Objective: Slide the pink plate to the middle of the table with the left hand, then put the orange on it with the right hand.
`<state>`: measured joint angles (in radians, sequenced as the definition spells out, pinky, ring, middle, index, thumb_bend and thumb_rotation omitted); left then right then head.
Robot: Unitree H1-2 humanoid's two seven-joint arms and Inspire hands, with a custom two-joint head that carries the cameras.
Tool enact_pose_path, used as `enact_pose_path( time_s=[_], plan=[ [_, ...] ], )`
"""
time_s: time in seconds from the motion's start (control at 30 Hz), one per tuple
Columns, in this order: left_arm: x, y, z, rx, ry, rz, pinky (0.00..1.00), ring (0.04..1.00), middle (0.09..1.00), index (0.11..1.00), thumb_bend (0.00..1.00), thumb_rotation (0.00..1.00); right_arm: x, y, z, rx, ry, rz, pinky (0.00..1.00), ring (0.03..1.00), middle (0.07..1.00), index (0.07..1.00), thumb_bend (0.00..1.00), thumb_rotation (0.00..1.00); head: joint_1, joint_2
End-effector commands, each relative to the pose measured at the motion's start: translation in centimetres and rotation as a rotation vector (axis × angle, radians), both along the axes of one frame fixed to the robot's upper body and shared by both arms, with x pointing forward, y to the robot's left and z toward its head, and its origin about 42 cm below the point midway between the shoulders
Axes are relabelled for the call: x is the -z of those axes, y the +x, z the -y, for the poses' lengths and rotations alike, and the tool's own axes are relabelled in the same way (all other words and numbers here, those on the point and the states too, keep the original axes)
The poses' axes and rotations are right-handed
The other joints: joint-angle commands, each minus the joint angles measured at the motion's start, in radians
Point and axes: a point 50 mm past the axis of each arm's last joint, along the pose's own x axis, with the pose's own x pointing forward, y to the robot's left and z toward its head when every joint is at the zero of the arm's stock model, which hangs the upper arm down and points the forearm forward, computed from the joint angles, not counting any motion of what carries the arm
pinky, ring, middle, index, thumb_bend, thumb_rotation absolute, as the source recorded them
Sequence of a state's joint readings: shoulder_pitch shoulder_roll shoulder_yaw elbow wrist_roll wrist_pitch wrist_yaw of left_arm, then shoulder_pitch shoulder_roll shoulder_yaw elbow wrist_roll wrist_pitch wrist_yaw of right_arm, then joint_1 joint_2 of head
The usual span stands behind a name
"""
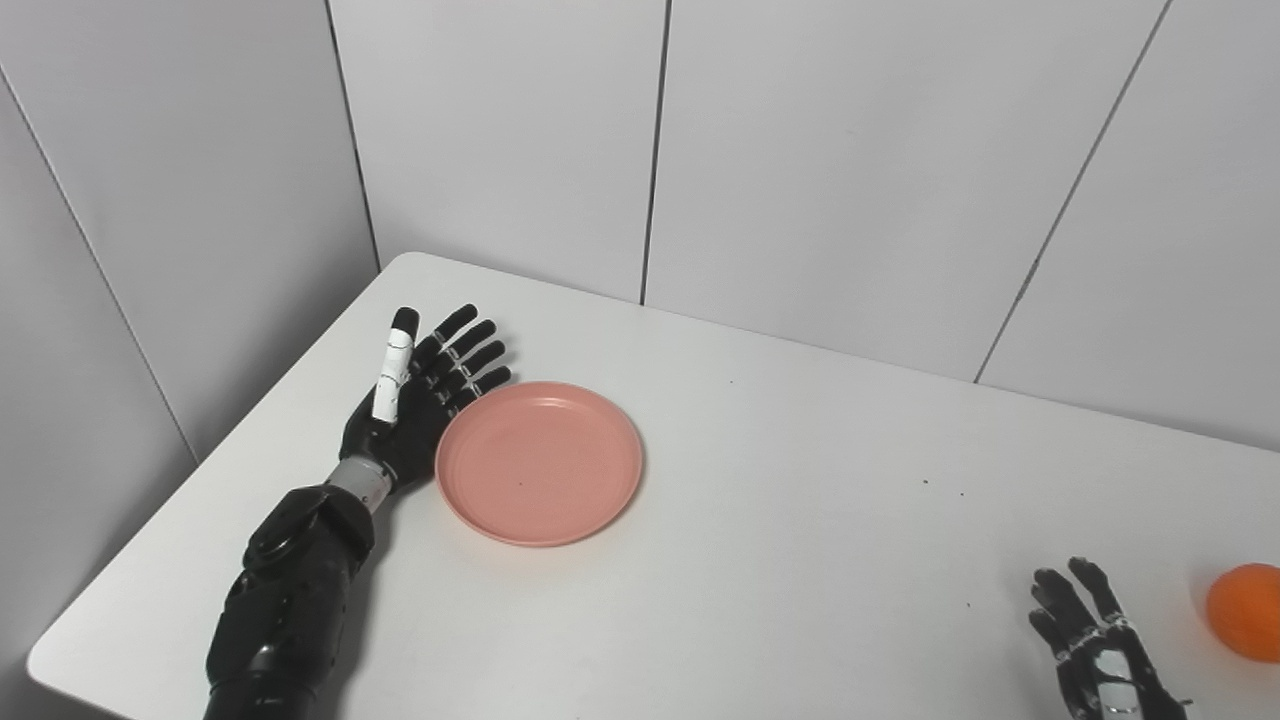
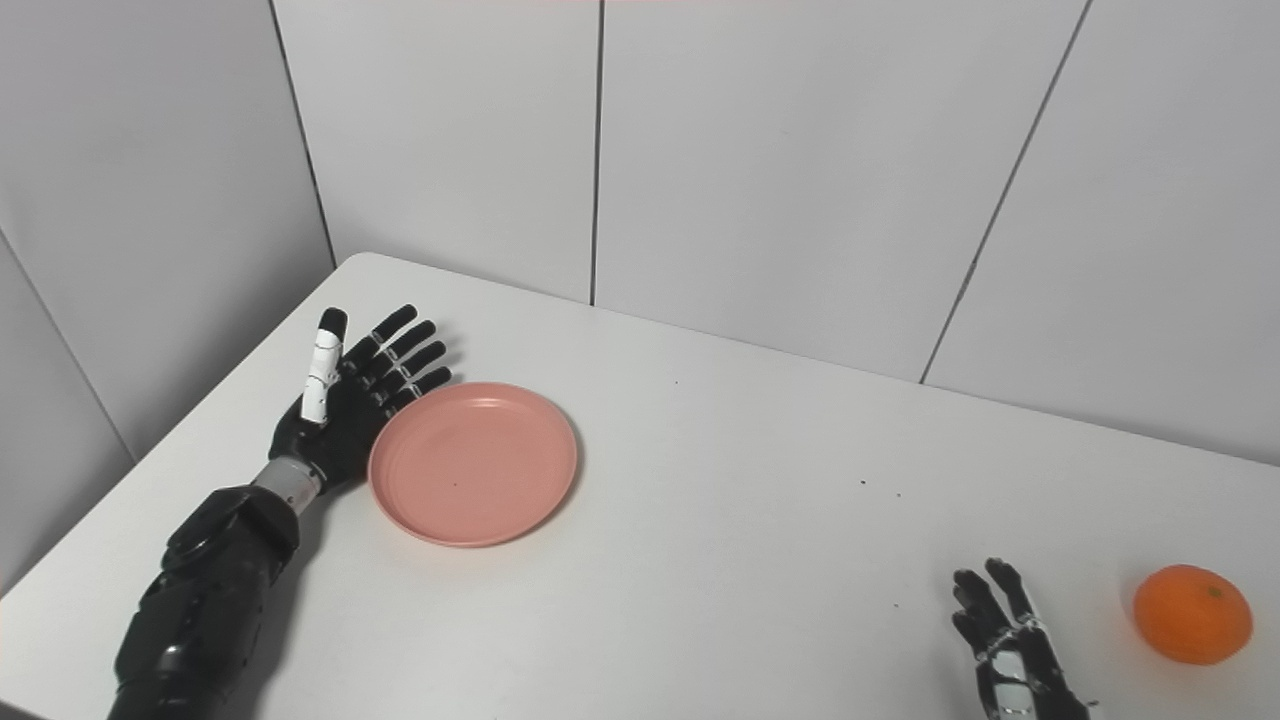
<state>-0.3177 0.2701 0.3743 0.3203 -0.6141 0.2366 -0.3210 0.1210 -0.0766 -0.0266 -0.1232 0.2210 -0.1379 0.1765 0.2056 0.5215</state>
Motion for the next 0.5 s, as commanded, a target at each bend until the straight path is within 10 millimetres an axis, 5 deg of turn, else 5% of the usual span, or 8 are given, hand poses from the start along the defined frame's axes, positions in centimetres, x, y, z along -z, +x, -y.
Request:
enact_pose_path(
  time_s=[0.0, 0.47],
  plan=[
    [0.5, -0.6, 0.2, -0.003, -0.012, -0.037, 0.82, 0.878, 0.867, 0.842, 0.91, 0.73, 3.0, -2.2, -0.7, 0.007, 0.046, -0.137, 0.93, 0.907, 0.863, 0.901, 0.76, 0.79, -0.002, 0.002],
    [0.8, -1.8, 2.8, -0.028, -0.041, -0.064, 0.83, 0.887, 0.866, 0.811, 0.89, 0.74, 2.8, -2.2, -0.9, 0.007, 0.04, -0.137, 0.93, 0.904, 0.862, 0.902, 0.76, 0.79, -0.008, 0.01]
  ],
)
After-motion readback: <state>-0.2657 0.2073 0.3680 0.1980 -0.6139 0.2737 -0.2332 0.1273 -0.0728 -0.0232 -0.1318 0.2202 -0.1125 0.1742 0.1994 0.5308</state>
